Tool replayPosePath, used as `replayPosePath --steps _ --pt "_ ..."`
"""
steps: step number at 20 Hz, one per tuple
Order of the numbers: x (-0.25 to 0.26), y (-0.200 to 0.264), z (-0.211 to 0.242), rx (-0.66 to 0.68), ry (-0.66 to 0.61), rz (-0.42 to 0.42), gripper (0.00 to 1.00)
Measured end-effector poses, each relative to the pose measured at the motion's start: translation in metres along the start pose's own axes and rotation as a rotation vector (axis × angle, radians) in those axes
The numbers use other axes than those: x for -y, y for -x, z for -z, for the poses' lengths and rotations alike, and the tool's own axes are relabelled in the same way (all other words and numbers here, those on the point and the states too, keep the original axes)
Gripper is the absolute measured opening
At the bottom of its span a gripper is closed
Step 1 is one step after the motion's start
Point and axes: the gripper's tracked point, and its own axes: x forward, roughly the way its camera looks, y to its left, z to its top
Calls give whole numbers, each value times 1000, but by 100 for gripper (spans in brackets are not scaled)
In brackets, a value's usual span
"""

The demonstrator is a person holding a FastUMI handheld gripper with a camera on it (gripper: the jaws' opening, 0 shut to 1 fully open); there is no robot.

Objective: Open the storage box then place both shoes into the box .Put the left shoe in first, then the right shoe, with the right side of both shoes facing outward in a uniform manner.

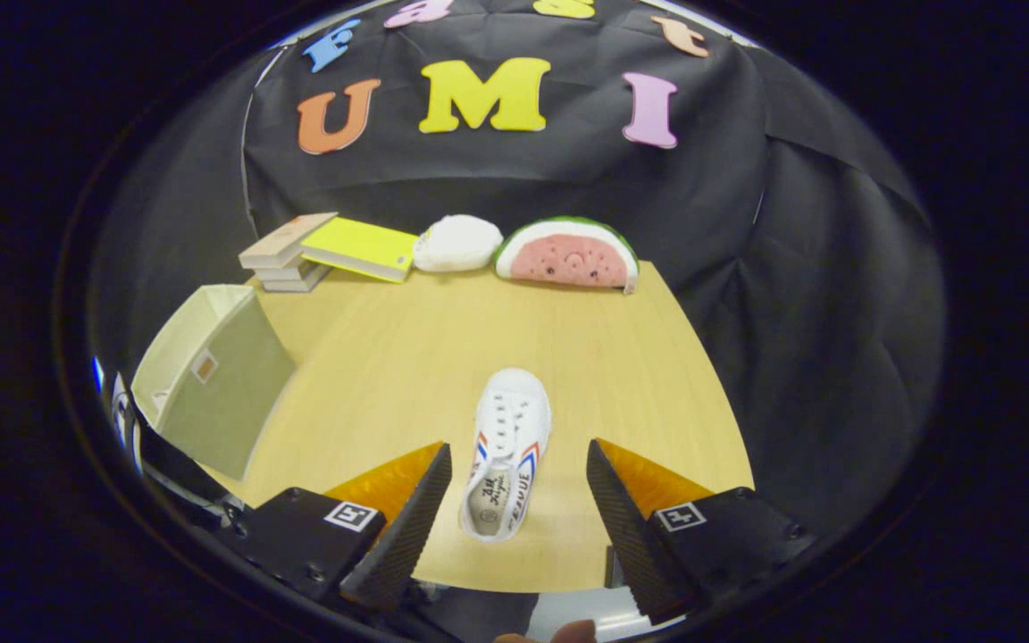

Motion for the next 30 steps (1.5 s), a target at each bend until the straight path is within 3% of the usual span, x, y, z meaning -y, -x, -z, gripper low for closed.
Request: replayPosePath --steps 7,19,23,24,27,30 --pt "16 -59 37 -167 7 -60 97" --pt "15 -116 42 -269 -76 -162 94" --pt "4 -118 43 -295 -88 -220 76" --pt "-1 -118 43 -299 -92 -236 63" --pt "2 -117 43 -300 -81 -229 38" --pt "7 -116 41 -295 -142 -230 21"
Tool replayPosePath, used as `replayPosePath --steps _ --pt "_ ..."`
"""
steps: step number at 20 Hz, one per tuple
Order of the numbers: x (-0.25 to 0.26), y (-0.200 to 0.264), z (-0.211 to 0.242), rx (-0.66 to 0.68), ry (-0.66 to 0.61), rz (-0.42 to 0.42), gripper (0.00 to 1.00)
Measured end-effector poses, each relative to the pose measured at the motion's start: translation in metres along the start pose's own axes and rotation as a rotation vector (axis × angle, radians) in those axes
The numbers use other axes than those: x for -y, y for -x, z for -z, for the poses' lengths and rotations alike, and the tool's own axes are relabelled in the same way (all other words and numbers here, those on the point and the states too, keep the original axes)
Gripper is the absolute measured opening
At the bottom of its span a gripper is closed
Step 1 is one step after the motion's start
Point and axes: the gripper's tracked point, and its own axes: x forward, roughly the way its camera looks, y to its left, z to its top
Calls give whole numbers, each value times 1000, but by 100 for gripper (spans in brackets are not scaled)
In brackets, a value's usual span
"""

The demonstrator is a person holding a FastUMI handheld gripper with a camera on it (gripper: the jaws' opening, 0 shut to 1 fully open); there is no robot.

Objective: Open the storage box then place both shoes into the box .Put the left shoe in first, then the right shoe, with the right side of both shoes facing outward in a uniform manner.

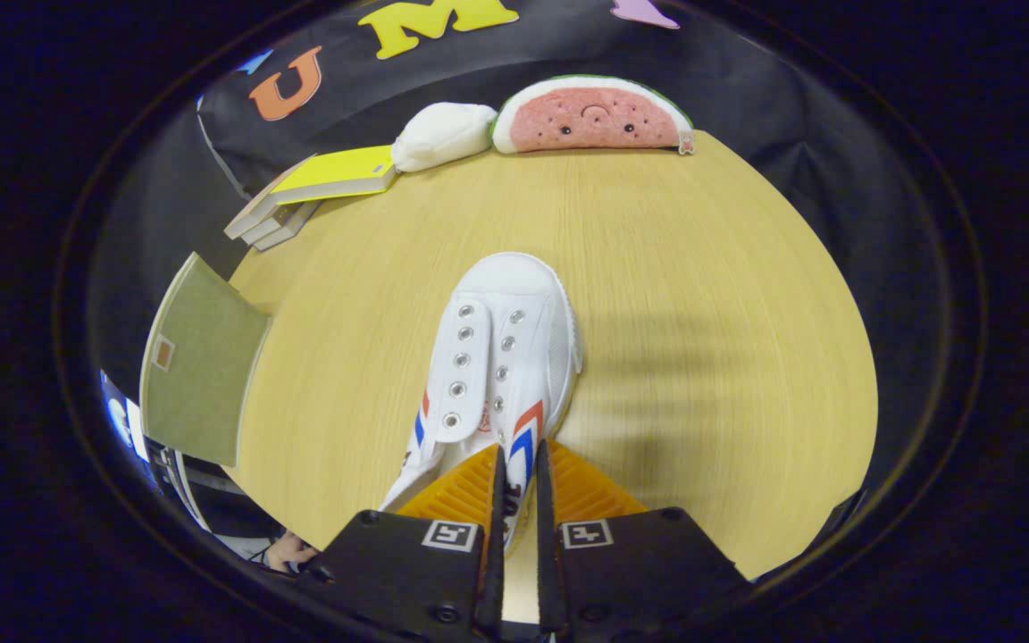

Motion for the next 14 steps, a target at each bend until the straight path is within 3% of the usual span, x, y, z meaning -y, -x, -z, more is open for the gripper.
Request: replayPosePath --steps 2,6,14 --pt "-2 -1 -1 0 -75 -36 7" --pt "-25 10 13 -27 -159 -134 6" --pt "-112 72 3 77 -179 -164 6"
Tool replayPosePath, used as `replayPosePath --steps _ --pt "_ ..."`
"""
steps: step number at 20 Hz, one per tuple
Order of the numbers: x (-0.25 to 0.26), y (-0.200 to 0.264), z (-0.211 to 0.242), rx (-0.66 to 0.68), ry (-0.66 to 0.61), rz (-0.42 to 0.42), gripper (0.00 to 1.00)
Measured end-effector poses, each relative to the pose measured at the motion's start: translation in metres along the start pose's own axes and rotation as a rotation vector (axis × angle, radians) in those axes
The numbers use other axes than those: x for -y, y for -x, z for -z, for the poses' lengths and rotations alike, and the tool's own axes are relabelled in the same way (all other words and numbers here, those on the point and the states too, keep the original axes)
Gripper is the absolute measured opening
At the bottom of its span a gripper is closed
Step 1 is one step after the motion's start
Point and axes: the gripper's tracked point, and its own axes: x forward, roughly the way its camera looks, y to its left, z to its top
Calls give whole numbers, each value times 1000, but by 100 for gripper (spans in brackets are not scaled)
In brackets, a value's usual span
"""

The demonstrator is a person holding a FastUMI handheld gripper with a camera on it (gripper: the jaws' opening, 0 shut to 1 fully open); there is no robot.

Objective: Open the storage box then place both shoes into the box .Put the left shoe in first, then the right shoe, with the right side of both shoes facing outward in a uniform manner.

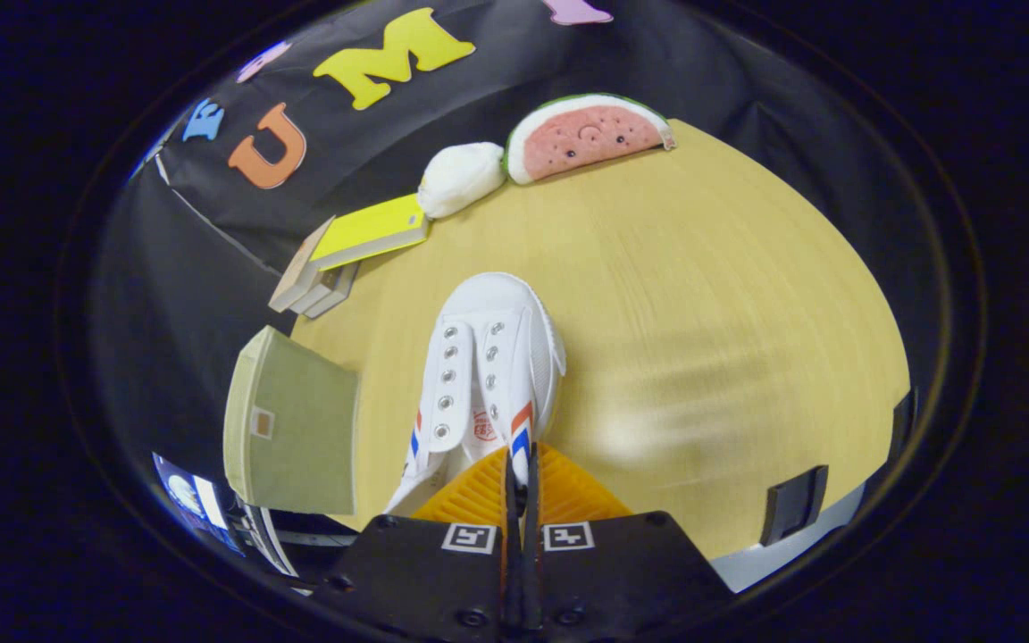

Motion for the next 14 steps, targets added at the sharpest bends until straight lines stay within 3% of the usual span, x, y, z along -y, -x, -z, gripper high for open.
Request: replayPosePath --steps 6,10,14 --pt "-135 21 -1 56 109 -17 5" --pt "-238 20 4 93 119 -80 5" --pt "-301 -6 13 106 123 -39 6"
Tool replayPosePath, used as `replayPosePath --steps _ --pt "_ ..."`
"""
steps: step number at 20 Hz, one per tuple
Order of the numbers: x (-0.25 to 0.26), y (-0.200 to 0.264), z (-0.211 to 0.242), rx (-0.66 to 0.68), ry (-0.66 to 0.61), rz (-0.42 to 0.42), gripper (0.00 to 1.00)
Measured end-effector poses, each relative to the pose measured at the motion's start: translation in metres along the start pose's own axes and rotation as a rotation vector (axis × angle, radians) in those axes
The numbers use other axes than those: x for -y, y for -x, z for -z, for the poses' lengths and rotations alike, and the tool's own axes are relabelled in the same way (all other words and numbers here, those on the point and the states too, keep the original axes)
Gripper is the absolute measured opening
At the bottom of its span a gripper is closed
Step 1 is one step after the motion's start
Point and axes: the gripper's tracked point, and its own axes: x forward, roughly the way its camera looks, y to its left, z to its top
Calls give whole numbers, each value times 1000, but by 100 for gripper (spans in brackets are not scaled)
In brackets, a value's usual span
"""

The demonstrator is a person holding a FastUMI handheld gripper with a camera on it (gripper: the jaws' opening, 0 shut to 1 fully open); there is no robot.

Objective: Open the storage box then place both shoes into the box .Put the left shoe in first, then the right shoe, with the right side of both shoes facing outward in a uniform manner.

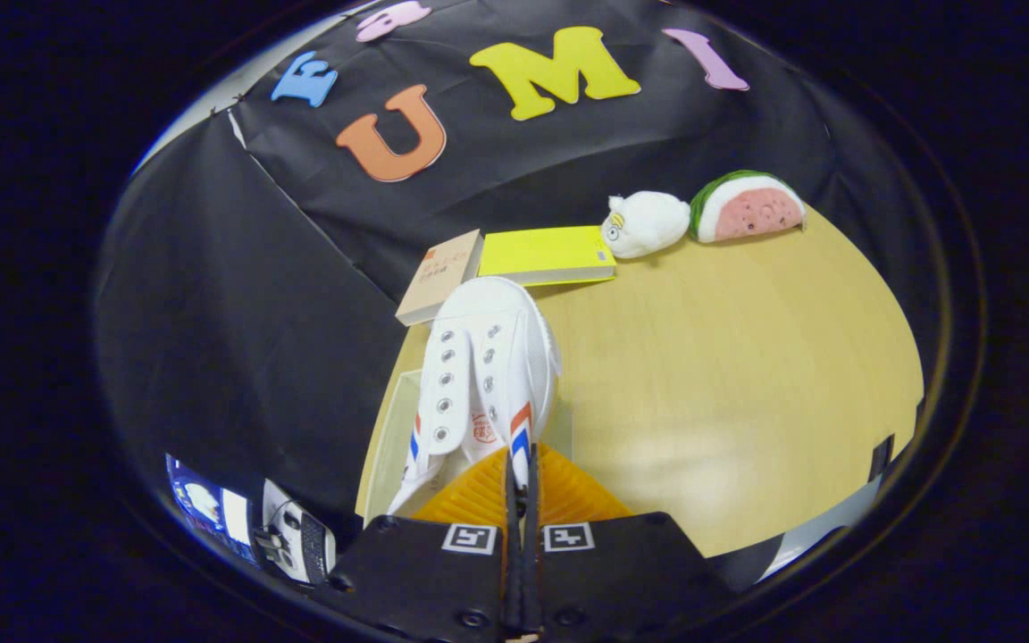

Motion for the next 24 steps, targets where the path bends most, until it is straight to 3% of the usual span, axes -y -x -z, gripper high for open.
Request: replayPosePath --steps 6,12,16,20,23,24 --pt "-32 -50 38 -47 9 79 5" --pt "-13 -74 64 -72 31 193 5" --pt "-17 -82 67 -53 63 212 6" --pt "-25 -79 66 -27 92 200 23" --pt "-29 -73 54 23 144 183 25" --pt "-29 -70 53 36 146 170 30"
